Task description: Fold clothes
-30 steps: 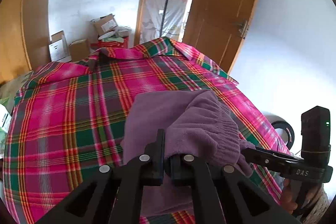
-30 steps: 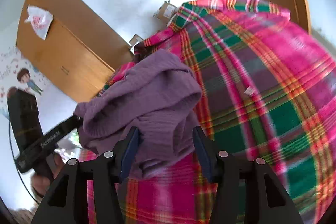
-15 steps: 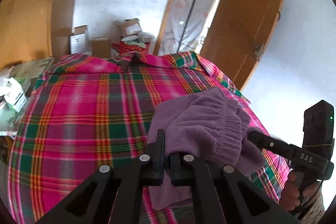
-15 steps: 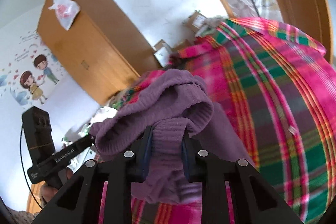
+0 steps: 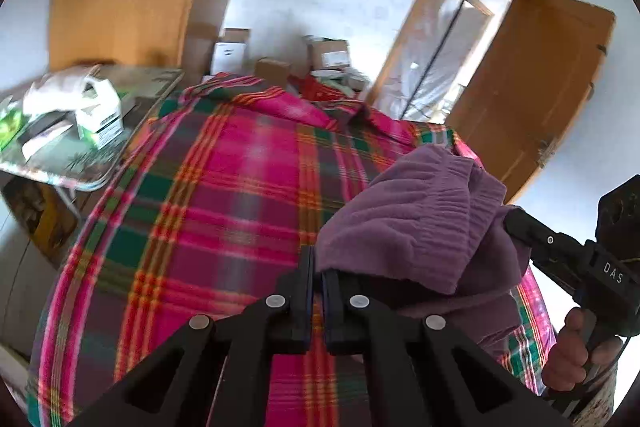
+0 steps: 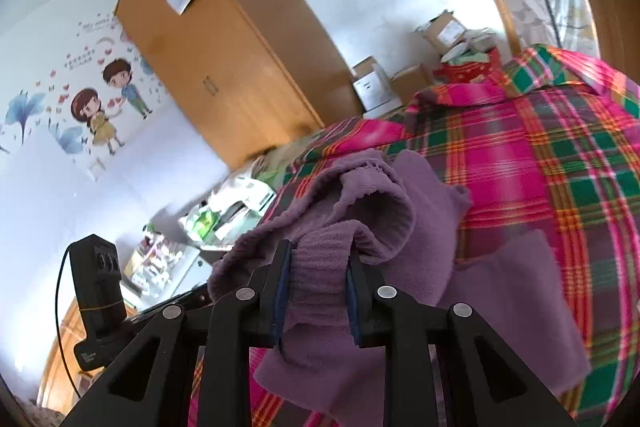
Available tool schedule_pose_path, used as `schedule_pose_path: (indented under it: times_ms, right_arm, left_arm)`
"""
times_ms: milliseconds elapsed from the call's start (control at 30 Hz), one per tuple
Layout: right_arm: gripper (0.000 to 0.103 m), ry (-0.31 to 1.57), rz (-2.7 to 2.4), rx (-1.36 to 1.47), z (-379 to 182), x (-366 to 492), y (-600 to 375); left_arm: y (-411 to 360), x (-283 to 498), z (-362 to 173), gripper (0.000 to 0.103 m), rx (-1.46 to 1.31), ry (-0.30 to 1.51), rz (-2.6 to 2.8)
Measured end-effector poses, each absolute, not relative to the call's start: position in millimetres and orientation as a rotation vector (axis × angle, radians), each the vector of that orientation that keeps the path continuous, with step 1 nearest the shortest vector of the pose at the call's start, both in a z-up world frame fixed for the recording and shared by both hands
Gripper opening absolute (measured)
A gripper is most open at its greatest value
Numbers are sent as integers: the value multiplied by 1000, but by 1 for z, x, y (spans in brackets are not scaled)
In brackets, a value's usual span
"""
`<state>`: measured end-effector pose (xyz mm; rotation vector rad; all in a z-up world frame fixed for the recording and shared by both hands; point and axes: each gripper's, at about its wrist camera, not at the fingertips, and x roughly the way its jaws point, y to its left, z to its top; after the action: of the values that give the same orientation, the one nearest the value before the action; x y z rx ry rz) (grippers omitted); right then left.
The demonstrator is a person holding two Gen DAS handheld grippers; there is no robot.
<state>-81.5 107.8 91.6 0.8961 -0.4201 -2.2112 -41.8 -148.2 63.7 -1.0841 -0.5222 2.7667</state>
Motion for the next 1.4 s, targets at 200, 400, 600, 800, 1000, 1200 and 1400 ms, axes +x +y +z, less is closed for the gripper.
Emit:
schedule_pose_path:
  times_ms: [200,400,600,800,1000,1200,1400]
  right_arm:
    - [25,-376,-2146,913,91,-93,72]
    - [11,-359,-2033,961,83,-104,35]
    - [12,-315,-1996,1021,67,-101,13]
    - [14,-331,-2060,1029,69,-95,41]
    - [32,-319,-2180,1013,74,-78,91]
    - [42,-276,-2291,1090,56,-60,146]
    - [54,-247,-2246,1011,47,-25,155]
  left_arm:
    - [-163,-43,51,3,-1133,-545,2779]
    - [-172,-45,42,3,-1163,-582,2784]
    - [-187,-42,34,3,-1205,-632,2780]
    - [-181,-44,28,4,-1225,-675,2674]
    - [-159,-45,27,18,-1215,-606,2581]
    - [-135,-56,25,24,-1253,-508,2526]
    - [-119,-63,22,28,-1286,-402,2552]
